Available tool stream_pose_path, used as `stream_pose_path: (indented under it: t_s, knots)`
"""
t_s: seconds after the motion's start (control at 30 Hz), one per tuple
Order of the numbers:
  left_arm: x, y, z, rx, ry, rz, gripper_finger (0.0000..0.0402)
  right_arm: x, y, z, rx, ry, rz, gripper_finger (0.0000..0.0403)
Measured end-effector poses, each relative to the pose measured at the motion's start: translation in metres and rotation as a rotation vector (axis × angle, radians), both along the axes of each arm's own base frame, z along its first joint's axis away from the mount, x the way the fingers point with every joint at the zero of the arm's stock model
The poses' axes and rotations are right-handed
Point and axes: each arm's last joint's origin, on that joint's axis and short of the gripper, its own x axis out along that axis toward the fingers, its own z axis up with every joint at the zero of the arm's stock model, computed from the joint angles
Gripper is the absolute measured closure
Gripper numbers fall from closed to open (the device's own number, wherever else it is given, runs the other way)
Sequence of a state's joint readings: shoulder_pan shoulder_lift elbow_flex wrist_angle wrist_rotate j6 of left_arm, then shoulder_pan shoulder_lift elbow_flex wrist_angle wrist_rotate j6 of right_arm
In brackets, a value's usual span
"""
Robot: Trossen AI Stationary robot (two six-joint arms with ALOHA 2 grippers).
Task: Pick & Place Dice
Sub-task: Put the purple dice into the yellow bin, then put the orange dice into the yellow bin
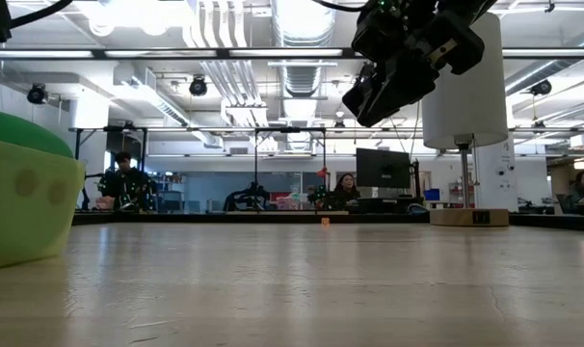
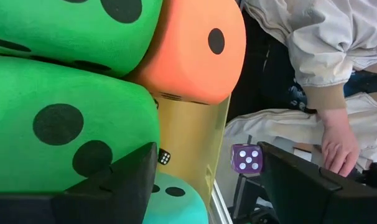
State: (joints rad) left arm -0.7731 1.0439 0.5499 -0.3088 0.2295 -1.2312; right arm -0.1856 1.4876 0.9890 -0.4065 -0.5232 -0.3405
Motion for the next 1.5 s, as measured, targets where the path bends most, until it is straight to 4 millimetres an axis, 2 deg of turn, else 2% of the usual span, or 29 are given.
stream_pose_path:
  t_s: [0.37,0.63,0.9,1.23,1.5]
  knots:
    - [0.0,-0.001,0.001,-0.007,-0.018,-0.023,0.0123,0.0,0.0,0.0,0.0,0.0,0.0,0.0334]
    - [-0.001,-0.006,0.004,-0.036,-0.047,-0.042,0.0123,0.0,0.0,0.0,0.0,0.0,0.0,0.0325]
    - [0.004,-0.013,-0.011,0.012,0.032,-0.032,0.0124,0.0,0.0,0.0,0.0,0.0,0.0,0.0314]
    - [0.005,-0.013,-0.013,0.024,0.037,-0.027,0.0133,0.0,0.0,0.0,0.0,0.0,0.0,0.0321]
    - [0.003,-0.009,0.0,0.018,-0.008,0.001,0.0133,0.0,0.0,0.0,0.0,0.0,0.0,0.0335]
